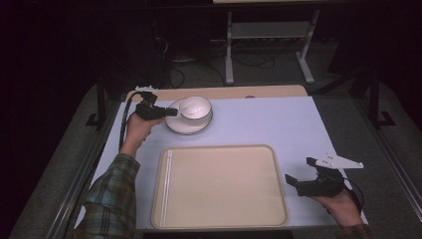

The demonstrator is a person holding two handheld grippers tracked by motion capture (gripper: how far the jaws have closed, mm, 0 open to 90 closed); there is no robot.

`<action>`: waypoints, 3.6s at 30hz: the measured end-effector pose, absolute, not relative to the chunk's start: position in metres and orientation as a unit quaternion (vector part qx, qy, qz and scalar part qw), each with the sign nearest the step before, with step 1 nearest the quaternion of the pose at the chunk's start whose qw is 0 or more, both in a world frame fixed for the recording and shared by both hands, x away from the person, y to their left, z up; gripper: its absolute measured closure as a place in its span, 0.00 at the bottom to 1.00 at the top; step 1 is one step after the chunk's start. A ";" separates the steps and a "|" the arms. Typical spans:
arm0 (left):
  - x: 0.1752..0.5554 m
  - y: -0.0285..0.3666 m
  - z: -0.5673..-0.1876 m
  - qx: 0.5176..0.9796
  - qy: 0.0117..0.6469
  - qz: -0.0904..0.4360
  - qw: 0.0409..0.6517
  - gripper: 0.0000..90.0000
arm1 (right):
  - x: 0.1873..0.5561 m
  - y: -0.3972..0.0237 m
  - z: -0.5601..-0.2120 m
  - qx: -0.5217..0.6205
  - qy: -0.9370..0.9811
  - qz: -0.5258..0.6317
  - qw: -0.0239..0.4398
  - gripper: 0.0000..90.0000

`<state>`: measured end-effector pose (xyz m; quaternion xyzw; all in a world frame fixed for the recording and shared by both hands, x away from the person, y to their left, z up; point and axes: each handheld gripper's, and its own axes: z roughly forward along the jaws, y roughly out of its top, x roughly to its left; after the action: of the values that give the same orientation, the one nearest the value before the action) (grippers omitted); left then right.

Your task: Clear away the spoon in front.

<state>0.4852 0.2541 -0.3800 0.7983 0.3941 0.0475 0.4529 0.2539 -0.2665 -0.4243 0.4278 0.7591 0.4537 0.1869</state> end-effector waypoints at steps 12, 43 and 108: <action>0.481 0.262 -0.371 0.781 0.396 0.050 0.480 0.96 | 0.254 -0.267 -0.424 0.427 0.759 0.454 0.188 0.00; 0.409 0.254 -0.322 0.774 0.320 0.043 0.544 0.96 | 0.253 -0.267 -0.423 0.426 0.758 0.455 0.191 0.00; 0.386 0.245 -0.439 0.832 0.355 0.009 0.427 0.81 | 0.252 -0.263 -0.424 0.422 0.765 0.450 0.187 0.00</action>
<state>0.3865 0.2450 -0.4390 0.8318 0.3550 0.0093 0.4267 0.2523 -0.2634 -0.4236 0.4216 0.7648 0.4499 0.1869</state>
